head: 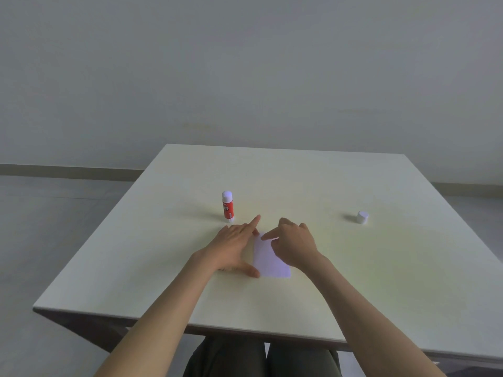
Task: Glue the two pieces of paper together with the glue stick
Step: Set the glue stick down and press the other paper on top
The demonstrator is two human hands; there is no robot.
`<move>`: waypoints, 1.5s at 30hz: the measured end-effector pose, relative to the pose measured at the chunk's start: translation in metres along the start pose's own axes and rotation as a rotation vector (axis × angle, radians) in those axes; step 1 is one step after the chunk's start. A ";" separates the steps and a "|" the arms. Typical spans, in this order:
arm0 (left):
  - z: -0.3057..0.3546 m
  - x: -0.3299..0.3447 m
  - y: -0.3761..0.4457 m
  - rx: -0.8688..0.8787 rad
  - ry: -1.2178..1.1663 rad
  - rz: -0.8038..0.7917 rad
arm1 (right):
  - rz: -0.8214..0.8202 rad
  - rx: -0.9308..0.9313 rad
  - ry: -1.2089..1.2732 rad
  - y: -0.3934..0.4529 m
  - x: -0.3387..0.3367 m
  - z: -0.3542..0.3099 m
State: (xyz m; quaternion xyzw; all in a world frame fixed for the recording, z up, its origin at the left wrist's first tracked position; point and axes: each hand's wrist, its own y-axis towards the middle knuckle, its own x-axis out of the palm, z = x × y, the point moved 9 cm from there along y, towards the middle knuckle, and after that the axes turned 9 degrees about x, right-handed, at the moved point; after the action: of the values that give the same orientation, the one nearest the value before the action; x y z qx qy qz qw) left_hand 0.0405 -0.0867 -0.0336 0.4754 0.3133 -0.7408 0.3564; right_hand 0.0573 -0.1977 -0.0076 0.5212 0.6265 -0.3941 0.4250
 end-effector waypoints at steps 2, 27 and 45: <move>0.002 -0.001 0.001 0.004 -0.003 -0.009 | -0.029 -0.026 -0.016 0.000 0.006 -0.008; 0.002 -0.001 0.001 0.001 0.009 0.001 | 0.071 0.051 -0.127 -0.016 -0.012 0.034; -0.003 0.006 0.000 0.002 -0.025 0.023 | -0.081 -0.151 -0.063 -0.060 0.007 -0.022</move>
State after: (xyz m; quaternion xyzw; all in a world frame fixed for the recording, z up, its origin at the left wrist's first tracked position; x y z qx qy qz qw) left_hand 0.0403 -0.0854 -0.0398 0.4700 0.3025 -0.7429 0.3684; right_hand -0.0051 -0.1836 -0.0038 0.4491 0.6613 -0.3790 0.4663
